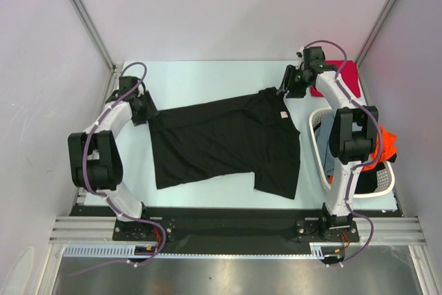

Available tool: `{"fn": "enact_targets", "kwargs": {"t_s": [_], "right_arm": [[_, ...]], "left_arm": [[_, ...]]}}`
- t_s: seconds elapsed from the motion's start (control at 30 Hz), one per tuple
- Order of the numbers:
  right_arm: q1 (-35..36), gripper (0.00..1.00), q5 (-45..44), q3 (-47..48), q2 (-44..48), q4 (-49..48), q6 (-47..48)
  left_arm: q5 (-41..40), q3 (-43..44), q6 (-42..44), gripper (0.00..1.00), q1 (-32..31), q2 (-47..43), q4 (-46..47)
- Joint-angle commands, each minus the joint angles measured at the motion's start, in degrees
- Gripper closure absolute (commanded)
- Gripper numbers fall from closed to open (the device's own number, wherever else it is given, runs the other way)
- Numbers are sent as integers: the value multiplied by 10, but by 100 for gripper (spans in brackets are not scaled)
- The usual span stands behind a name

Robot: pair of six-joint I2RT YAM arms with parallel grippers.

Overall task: Fold and stack the t-shirts
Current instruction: Fold the tshirt

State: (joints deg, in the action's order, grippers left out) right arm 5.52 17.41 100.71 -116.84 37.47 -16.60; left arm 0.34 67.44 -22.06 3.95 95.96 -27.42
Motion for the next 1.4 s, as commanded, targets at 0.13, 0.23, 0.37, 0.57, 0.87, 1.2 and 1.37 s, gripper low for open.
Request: {"fn": "enact_targets", "kwargs": {"t_s": [0.13, 0.23, 0.37, 0.57, 0.87, 1.2, 1.37], "right_arm": [[-3, 56, 36, 120, -106, -37, -12], [-3, 61, 31, 123, -113, -42, -20], [-2, 62, 32, 125, -110, -40, -18], [-9, 55, 60, 157, -152, -42, -4], [-19, 50, 77, 217, -215, -45, 11], [-29, 52, 99, 227, -234, -64, 5], [-29, 54, 109, 233, -245, -73, -9]], "left_arm": [[14, 109, 84, 53, 2, 90, 11], [26, 124, 80, 62, 10, 112, 15], [36, 141, 71, 62, 12, 132, 7], [23, 176, 66, 47, 12, 174, -15], [12, 276, 66, 47, 12, 252, -60], [30, 281, 65, 56, 17, 275, -68], [41, 268, 61, 64, 17, 277, -52]]}}
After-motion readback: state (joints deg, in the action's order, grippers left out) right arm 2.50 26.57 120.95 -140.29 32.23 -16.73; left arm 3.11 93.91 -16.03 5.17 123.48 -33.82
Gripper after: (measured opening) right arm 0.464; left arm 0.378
